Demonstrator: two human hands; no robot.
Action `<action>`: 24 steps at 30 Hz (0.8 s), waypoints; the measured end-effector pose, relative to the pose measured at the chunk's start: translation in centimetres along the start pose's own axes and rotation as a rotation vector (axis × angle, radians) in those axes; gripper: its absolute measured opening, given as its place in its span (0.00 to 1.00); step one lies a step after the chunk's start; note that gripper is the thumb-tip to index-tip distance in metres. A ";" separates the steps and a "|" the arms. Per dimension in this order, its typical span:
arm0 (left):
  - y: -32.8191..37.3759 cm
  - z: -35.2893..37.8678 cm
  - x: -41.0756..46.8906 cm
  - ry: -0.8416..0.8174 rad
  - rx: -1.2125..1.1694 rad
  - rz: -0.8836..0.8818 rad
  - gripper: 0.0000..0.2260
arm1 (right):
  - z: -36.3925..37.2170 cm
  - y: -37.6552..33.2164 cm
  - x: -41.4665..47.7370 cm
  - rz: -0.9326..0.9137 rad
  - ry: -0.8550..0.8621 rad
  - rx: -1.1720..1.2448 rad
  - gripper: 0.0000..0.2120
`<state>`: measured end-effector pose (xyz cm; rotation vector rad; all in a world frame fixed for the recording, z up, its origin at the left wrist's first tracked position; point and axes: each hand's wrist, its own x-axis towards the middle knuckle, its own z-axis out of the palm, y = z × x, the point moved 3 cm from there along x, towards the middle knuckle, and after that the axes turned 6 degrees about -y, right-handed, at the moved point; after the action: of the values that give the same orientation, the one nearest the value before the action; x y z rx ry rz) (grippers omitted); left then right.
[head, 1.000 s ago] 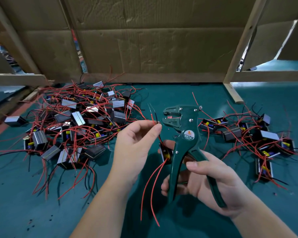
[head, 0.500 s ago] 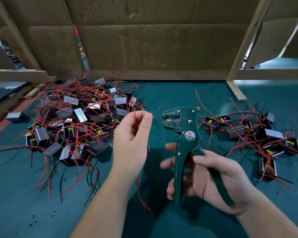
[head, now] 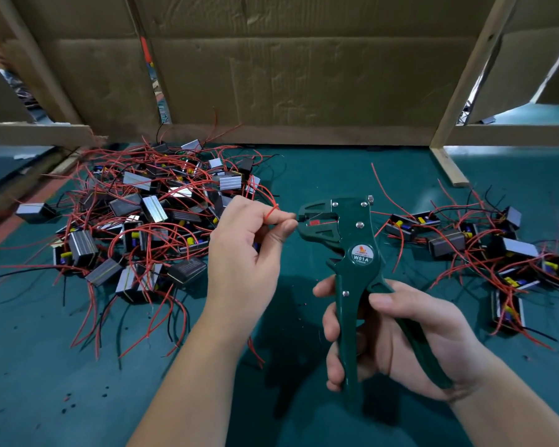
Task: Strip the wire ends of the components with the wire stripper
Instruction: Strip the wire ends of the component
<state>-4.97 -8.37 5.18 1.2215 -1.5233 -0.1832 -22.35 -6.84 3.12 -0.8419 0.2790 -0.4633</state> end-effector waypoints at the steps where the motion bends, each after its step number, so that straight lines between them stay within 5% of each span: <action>1: -0.1 0.0 0.0 0.005 -0.020 -0.010 0.06 | 0.0 0.0 0.0 0.006 -0.003 -0.001 0.24; 9: 0.0 -0.5 0.3 0.015 -0.258 -0.090 0.09 | -0.1 -0.2 -0.4 0.029 -0.049 0.019 0.21; 24: -0.7 -0.6 0.3 -0.013 -0.088 0.021 0.15 | -0.8 -0.1 -0.6 0.048 0.119 -0.118 0.22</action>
<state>-4.07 -8.61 5.11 1.1356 -1.5229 -0.2421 -23.23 -7.14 2.72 -0.9217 0.4389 -0.4560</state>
